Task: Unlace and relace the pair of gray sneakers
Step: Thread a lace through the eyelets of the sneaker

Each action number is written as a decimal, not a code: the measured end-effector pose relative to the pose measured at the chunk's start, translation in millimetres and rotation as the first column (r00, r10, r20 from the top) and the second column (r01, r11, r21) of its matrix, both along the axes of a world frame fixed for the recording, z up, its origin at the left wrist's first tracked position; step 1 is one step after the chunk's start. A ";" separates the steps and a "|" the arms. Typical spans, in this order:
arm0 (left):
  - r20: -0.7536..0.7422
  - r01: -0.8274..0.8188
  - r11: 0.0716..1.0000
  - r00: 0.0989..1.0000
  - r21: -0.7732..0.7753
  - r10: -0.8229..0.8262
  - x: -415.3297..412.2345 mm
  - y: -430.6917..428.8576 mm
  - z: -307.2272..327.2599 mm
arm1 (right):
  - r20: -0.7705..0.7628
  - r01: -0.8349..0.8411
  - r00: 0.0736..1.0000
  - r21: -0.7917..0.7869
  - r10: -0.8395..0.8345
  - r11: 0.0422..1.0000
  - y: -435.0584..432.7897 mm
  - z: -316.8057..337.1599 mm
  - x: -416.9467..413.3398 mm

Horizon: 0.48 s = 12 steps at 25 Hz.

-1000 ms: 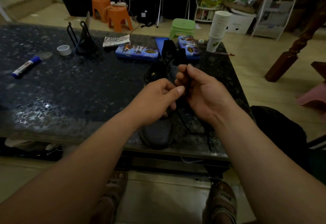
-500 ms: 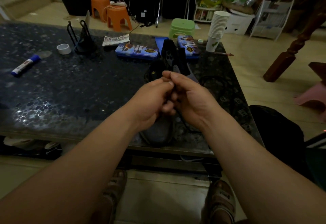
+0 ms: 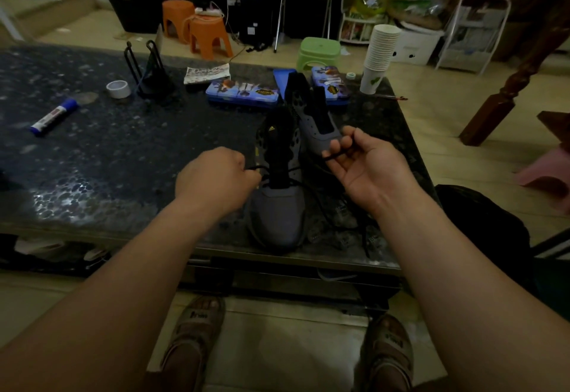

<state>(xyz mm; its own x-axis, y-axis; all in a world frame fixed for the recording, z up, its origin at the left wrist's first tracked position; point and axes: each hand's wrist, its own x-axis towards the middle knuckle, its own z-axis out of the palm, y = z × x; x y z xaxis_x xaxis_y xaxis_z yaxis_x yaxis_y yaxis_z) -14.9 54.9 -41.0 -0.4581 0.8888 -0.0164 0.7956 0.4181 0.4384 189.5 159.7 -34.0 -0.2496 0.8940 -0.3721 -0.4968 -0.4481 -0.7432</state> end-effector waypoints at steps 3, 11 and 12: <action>-0.209 0.003 1.000 0.978 -0.001 -0.004 -7.6 0.9 -1.4 | 0.035 0.014 0.999 0.027 -0.015 1.000 2.5 -1.9 1.2; 0.588 0.144 0.906 0.718 0.398 -0.372 54.8 25.6 -2.7 | 0.171 -0.276 0.954 0.168 0.247 0.947 -25.7 -3.8 -39.0; 0.665 0.084 0.912 0.658 0.402 -0.354 52.3 26.1 -1.3 | 0.187 -0.281 0.950 0.163 0.250 0.946 -24.3 -4.5 -39.2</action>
<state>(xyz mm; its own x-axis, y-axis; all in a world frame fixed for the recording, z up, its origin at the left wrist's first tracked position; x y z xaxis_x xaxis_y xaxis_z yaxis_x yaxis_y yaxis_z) 37.4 81.1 -42.3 -0.2140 0.9759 0.0421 0.2302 0.0085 0.9731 150.2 135.3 -38.5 -0.4377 0.8602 -0.2618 -0.2450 -0.3943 -0.8857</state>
